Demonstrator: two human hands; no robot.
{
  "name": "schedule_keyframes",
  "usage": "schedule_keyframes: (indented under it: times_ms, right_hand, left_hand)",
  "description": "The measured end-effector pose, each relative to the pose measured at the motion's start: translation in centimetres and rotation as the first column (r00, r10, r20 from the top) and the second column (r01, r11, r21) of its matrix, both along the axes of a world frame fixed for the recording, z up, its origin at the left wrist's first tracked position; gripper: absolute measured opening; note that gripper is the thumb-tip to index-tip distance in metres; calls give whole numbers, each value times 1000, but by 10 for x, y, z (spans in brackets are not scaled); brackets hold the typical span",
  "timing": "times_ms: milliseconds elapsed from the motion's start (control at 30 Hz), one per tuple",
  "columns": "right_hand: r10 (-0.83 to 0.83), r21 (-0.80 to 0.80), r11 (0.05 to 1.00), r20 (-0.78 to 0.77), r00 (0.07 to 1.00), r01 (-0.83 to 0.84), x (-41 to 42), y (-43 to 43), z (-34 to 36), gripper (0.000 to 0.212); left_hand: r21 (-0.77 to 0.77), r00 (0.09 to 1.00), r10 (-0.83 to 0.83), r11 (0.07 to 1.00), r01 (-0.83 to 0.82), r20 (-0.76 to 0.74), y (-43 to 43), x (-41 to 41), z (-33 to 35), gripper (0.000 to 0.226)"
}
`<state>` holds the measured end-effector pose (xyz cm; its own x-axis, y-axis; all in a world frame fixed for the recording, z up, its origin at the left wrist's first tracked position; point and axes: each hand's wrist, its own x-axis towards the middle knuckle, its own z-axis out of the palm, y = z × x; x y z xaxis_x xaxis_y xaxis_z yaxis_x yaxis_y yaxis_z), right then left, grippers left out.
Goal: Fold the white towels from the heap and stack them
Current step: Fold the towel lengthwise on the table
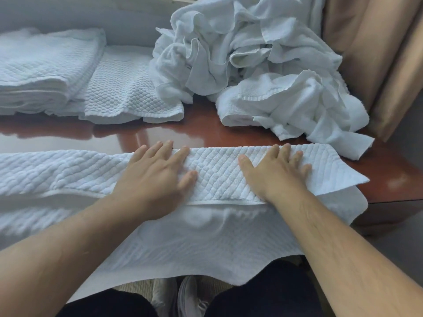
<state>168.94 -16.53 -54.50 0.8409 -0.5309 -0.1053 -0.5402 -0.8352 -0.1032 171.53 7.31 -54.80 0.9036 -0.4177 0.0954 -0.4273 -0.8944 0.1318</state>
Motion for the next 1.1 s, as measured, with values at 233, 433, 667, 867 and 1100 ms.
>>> schedule_keyframes:
  times_ms: [233, 433, 667, 867, 1100]
  right_hand:
    - [-22, 1, 1000, 30, 999, 22, 37, -5, 2, 104]
    - [-39, -31, 999, 176, 984, 45, 56, -1, 13, 85]
    - [273, 124, 898, 596, 755, -422, 55, 60, 19, 42]
    - [524, -133, 850, 312, 793, -510, 50, 87, 1, 44]
    - [657, -93, 728, 377, 653, -679, 63, 155, 12, 43]
  left_hand:
    - [-17, 999, -25, 1000, 25, 29, -10, 46, -1, 81]
    - [-27, 998, -35, 999, 36, 46, -18, 77, 2, 67]
    - [-776, 989, 13, 619, -123, -147, -4, 71, 20, 53]
    - [-757, 988, 152, 644, -113, -18, 62, 53, 27, 42]
    - [-789, 609, 789, 323, -522, -79, 211, 35, 9, 29]
